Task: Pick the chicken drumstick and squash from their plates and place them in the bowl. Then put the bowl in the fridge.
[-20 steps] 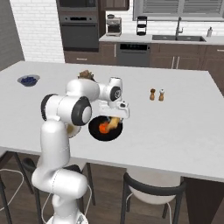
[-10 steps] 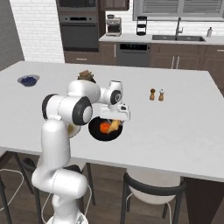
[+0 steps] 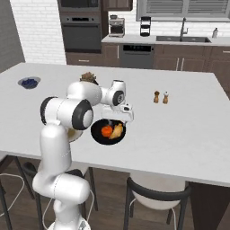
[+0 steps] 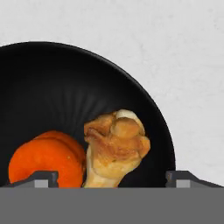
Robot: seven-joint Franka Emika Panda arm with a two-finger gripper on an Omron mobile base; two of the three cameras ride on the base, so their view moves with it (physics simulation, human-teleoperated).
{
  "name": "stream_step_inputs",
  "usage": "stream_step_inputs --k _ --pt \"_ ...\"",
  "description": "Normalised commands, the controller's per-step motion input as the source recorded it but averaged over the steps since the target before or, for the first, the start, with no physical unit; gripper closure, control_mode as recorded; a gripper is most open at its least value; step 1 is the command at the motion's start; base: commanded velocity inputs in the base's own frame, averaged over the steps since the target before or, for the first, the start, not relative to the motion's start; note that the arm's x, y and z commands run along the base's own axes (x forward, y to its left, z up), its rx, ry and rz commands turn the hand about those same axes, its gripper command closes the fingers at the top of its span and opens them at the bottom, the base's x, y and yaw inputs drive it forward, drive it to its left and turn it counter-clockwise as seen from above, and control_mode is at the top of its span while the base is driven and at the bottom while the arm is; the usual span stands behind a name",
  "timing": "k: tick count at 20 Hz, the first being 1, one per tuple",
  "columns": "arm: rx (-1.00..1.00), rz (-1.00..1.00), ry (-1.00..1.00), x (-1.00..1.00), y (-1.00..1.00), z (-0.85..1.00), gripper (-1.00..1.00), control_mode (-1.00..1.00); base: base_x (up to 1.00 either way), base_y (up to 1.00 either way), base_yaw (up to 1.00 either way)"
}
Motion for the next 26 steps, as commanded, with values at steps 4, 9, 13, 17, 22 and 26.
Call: stream_step_inputs --k 4,9,13,17,22,26 --pt "0.00 0.00 -0.37 -0.55 0.00 0.49 -1.00 -1.00 0.00 0.00 0.00" --pt "0.04 -0.09 -0.27 -0.90 0.02 0.23 -1.00 -1.00 0.00 0.00 0.00" --pt "0.22 -0.34 -0.06 -0.83 0.01 0.11 -1.00 -1.00 0.00 0.00 0.00" --pt "0.30 -0.48 0.02 -0.49 0.10 0.21 -1.00 -1.00 0.00 0.00 0.00" --pt "0.21 -0.73 0.08 -0.08 0.32 0.00 -1.00 -1.00 0.00 0.00 0.00" --pt "0.24 -0.68 0.24 0.00 0.10 0.09 -1.00 -1.00 0.00 0.00 0.00"
